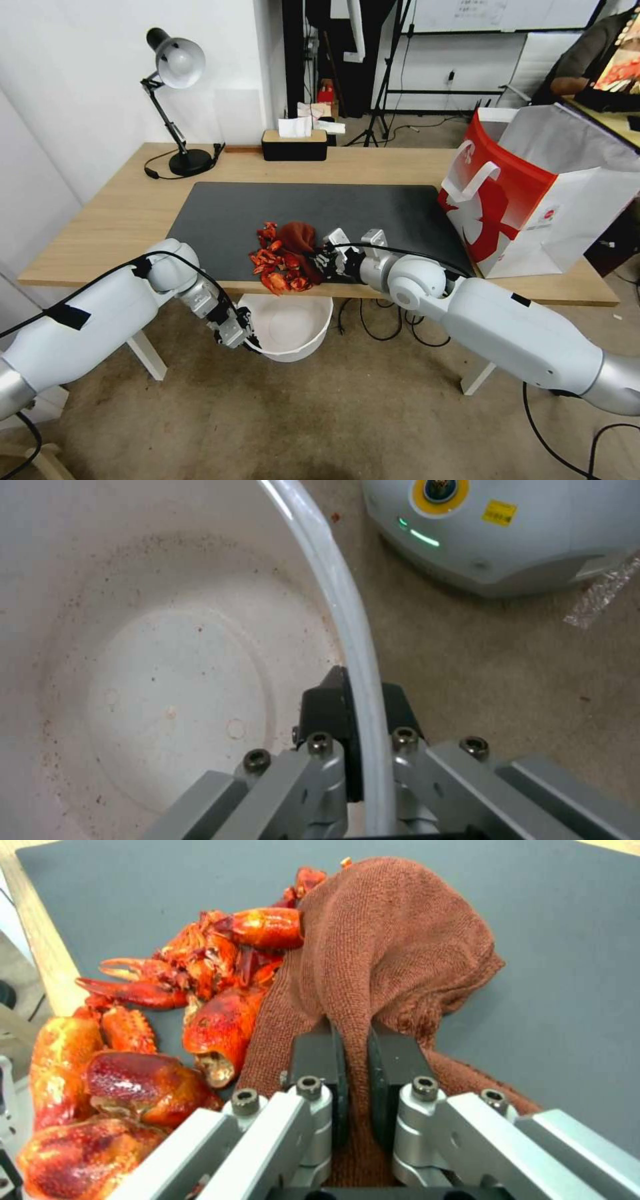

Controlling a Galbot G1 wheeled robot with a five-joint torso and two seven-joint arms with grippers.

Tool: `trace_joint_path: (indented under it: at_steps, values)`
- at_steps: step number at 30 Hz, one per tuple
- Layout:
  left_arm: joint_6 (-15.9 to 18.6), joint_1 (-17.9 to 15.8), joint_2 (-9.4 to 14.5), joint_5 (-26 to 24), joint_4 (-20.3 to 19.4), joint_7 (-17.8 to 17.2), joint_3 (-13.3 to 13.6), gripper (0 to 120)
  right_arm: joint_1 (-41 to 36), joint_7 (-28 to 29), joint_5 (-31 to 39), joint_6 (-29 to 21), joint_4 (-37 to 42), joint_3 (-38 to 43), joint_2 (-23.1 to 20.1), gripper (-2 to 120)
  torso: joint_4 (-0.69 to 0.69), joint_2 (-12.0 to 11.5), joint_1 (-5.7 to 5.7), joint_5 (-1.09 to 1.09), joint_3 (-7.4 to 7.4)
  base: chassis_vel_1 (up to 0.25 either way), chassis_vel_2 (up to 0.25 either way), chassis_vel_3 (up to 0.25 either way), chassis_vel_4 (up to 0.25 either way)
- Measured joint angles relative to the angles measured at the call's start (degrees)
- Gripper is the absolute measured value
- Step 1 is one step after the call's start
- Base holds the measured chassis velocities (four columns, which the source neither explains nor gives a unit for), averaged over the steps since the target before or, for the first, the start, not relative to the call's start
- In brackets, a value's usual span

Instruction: Sweep shrimp from table into container with towel, then put container into takeout bag.

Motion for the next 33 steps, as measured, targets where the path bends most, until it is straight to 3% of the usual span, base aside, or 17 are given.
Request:
trace_joint_path:
  at_steps: [33]
  values:
    - [-0.3,-0.4,0.0,-0.1,1.3,-0.1,0.1,0,-2.0,1.8,0.7,-0.1,3.1,0.5,0.2,5,0.0,0.0,0.0,0.0,0.0,0.0,0.0,0.0,0.0]
